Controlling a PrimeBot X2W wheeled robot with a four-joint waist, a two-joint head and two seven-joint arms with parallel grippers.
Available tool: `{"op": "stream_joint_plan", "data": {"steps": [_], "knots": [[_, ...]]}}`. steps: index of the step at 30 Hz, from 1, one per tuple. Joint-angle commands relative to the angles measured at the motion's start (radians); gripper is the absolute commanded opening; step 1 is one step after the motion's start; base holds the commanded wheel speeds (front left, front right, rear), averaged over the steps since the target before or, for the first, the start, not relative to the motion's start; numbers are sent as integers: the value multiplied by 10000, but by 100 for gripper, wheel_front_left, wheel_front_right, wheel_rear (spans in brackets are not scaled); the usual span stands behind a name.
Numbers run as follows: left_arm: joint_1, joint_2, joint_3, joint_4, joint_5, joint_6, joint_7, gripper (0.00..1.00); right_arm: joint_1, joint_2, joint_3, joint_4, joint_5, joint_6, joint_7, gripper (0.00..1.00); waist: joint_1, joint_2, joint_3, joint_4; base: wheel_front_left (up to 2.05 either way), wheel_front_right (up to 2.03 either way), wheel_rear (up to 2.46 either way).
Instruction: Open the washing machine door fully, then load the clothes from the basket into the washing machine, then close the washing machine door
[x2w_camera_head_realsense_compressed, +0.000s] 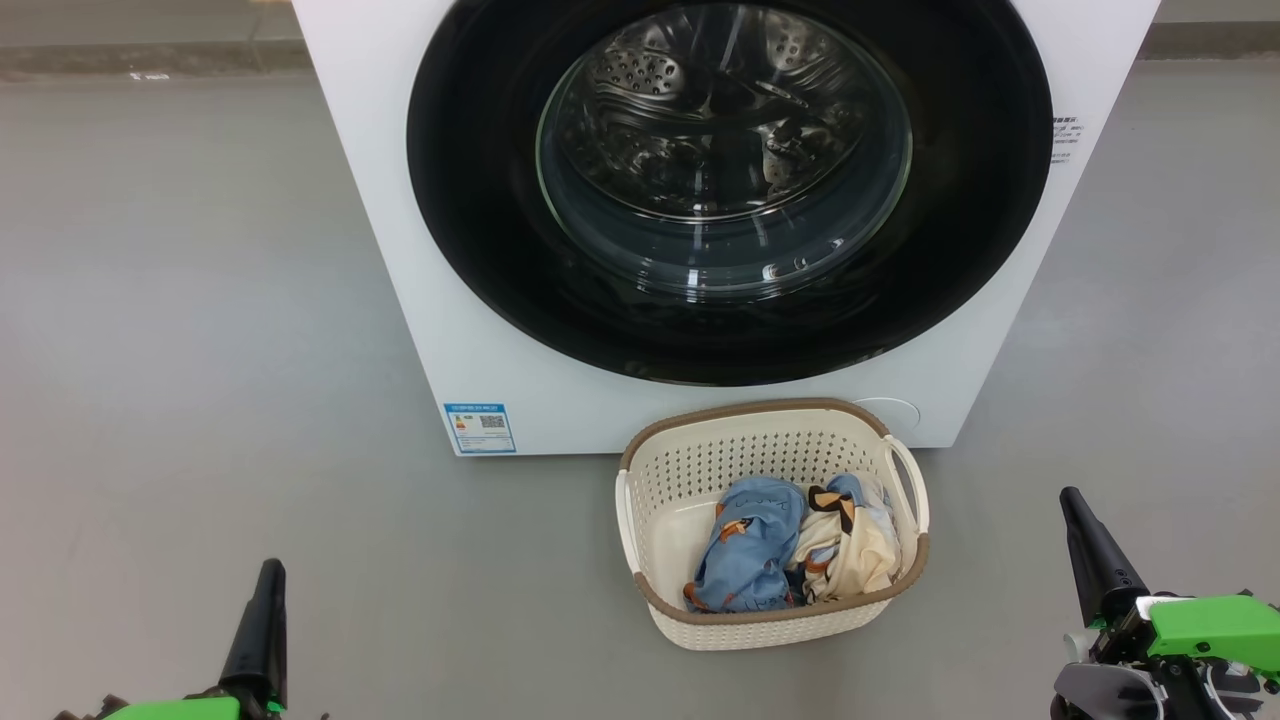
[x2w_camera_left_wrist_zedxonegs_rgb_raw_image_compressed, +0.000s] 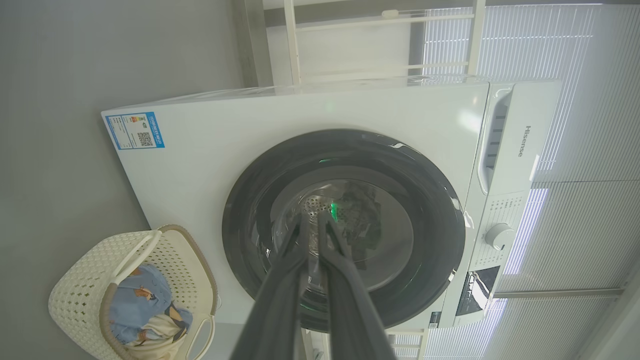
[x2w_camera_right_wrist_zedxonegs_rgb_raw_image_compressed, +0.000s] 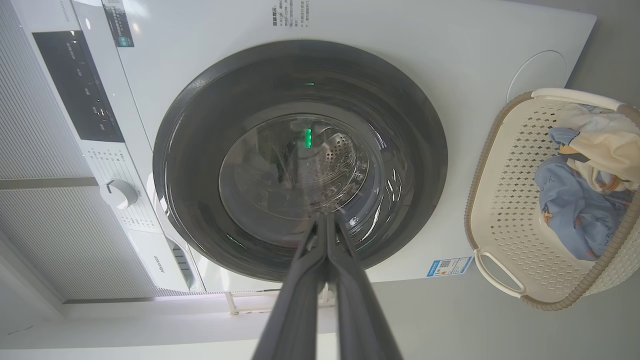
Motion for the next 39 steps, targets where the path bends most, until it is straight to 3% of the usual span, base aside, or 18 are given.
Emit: {"op": "stream_joint_plan", "data": {"steps": [1, 3, 4, 14, 22, 39], "knots": [[-437, 86, 347, -268, 95, 6, 69, 0, -524, -108, 184, -272, -103, 62, 50, 0, 0, 0, 0, 0, 0, 0, 0], [-437, 86, 347, -268, 96, 6, 69, 0, -524, -108, 184, -272, -103, 62, 50, 0, 0, 0, 0, 0, 0, 0, 0], [13, 0, -9, 32, -4, 0, -4, 100, 15, 8, 4, 34, 4, 2, -2, 100, 0, 0, 0, 0, 0, 0, 0], [248, -47, -116, 149, 103, 2, -199, 100, 214, 128, 130, 334, -76, 3, -194, 100, 23, 0, -16, 23, 0, 0, 0], [247, 82, -232, -93, 464, 2, -444, 100, 147, 26, 270, 254, -425, 7, -438, 100, 1, 0, -12, 79, 0, 0, 0], [274, 286, -320, -423, 2558, 3, -915, 100, 57, -161, 533, -107, -2675, 15, -913, 100, 0, 0, -65, 214, 0, 0, 0]]}}
